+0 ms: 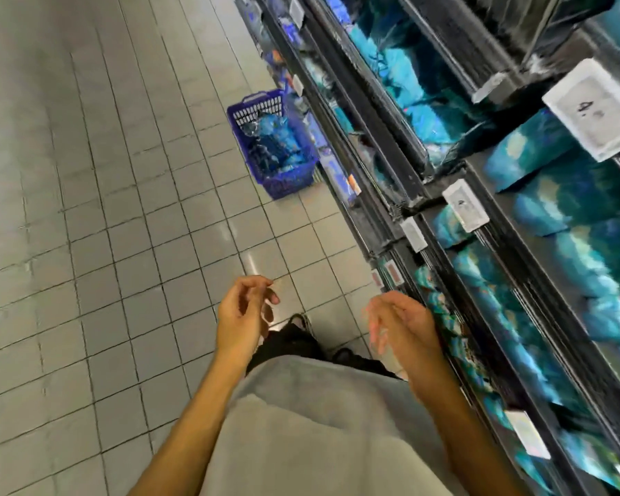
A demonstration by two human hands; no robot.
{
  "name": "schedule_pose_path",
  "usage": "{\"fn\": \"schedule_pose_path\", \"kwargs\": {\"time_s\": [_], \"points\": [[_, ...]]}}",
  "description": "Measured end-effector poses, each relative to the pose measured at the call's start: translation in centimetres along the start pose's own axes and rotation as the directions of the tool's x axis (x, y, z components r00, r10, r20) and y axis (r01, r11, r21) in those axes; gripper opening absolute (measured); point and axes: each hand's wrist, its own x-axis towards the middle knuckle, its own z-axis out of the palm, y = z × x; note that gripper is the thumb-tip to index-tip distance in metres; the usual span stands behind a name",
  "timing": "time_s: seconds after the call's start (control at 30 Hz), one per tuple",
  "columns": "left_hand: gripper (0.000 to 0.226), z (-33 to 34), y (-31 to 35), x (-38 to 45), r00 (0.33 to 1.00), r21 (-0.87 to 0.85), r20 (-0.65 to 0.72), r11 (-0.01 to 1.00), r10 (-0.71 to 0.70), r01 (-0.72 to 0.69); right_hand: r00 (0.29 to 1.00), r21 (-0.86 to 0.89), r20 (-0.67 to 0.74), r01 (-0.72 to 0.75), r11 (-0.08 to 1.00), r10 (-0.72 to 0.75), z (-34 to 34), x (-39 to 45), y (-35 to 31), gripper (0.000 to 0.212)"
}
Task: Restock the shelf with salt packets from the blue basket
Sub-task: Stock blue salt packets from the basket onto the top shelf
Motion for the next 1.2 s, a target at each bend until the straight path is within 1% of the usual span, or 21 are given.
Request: {"fn": "schedule_pose_path", "kwargs": {"time_s": [0.07,0.1,0.13,0.2,0.3,0.37,0.53,0.63,0.7,0.83,0.97,1.1,1.2], "points": [[0.017,-1.3,-1.0,0.0,0.999,0.089,-0.014,0.996,0.032,-0.031,0.999,-0.021,0.032,0.034,0.999,-0.033,1.1,1.6,-1.1,0.027],[0.017,-2.1,-1.6,-0.1,0.999,0.113,-0.018,0.993,0.028,-0.025,0.998,-0.030,0.053,0.044,0.999,-0.042,1.8,2.5,-1.8,0.030],[0.016,-3.0,-2.2,0.0,1.000,0.115,-0.027,0.993,0.014,-0.010,0.996,-0.041,0.075,0.051,0.998,-0.048,2.9,3.6,-2.6,0.028],[0.016,-4.7,-3.2,0.1,0.997,0.063,-0.060,0.997,-0.041,0.045,0.993,-0.064,0.103,0.066,0.996,-0.059,5.0,5.7,-4.3,0.017],[0.019,-7.8,-4.4,1.4,0.977,-0.108,-0.142,0.983,-0.161,0.147,0.987,-0.107,0.144,0.087,0.990,-0.071,9.4,9.9,-6.3,0.017],[0.021,-9.6,-4.8,2.9,0.966,-0.147,-0.173,0.975,-0.190,0.165,0.983,-0.123,0.166,0.098,0.988,-0.076,12.4,12.4,-7.5,0.017],[0.019,-14.5,-4.1,11.0,0.950,-0.156,-0.219,0.969,-0.223,0.191,0.985,-0.202,0.166,0.084,0.976,-0.050,20.4,18.0,-9.6,0.019],[0.017,-16.8,-2.2,16.7,0.960,-0.127,-0.163,0.970,-0.227,0.207,0.981,-0.266,0.193,0.058,0.962,-0.005,23.8,20.2,-10.6,0.018],[0.017,-17.6,-0.6,20.3,0.969,-0.108,-0.118,0.973,-0.216,0.204,0.986,-0.275,0.166,0.026,0.961,0.021,24.8,21.0,-11.1,0.018],[0.018,-18.9,3.6,28.3,0.987,-0.050,-0.040,0.987,-0.157,0.154,0.995,-0.246,0.049,-0.073,0.967,0.087,25.1,22.6,-12.1,0.018],[0.019,-18.8,7.1,36.2,0.993,-0.045,-0.004,0.992,-0.120,0.120,0.993,-0.199,-0.019,-0.122,0.972,0.121,25.0,25.4,-13.3,0.012],[0.019,-18.1,9.6,43.5,0.995,-0.030,-0.004,0.994,-0.103,0.103,0.993,-0.214,-0.063,-0.107,0.971,0.096,25.3,30.3,-14.1,0.017],[0.019,-17.6,11.0,47.7,0.992,0.013,-0.016,0.992,-0.123,0.123,0.997,-0.257,-0.056,-0.065,0.964,0.052,26.4,35.4,-14.5,0.021]]}}
